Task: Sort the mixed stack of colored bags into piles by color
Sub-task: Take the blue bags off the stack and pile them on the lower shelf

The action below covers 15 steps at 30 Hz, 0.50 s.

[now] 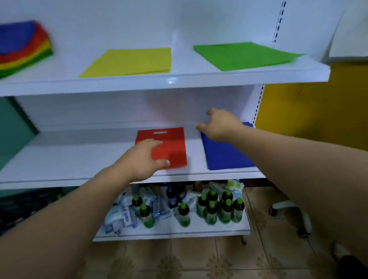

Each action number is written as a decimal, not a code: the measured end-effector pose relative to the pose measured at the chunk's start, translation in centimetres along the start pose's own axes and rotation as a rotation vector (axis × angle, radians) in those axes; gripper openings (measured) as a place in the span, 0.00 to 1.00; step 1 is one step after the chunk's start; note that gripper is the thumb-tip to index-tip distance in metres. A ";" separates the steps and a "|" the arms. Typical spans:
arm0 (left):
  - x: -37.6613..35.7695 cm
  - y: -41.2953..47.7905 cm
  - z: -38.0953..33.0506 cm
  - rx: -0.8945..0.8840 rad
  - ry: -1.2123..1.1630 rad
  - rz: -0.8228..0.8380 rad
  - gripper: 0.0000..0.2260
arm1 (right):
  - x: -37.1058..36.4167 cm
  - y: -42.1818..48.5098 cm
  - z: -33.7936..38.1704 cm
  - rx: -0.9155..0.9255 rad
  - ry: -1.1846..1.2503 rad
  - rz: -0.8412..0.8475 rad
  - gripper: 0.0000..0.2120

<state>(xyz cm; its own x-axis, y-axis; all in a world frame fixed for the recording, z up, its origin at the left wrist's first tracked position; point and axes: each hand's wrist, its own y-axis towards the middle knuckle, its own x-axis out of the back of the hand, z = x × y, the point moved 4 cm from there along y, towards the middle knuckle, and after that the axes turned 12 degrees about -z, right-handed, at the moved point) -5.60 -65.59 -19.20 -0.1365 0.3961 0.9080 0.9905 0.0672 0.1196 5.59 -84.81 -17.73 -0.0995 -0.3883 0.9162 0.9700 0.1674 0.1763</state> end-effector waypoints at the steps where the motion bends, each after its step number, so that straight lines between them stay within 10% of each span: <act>1: 2.1 -1.2 0.6 0.003 -0.001 -0.015 0.30 | 1.2 -0.7 2.4 0.040 0.001 -0.023 0.33; 15: 23.8 -8.0 13.2 0.158 -0.005 -0.358 0.29 | 8.9 -1.4 30.6 0.381 0.165 -0.190 0.31</act>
<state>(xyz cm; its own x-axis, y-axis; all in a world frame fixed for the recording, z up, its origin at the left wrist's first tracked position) -16.95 -44.62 -3.81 -0.4739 0.3262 0.8179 0.8658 0.3417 0.3654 -3.45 -60.78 1.16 -0.2014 -0.5784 0.7905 0.7837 0.3889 0.4842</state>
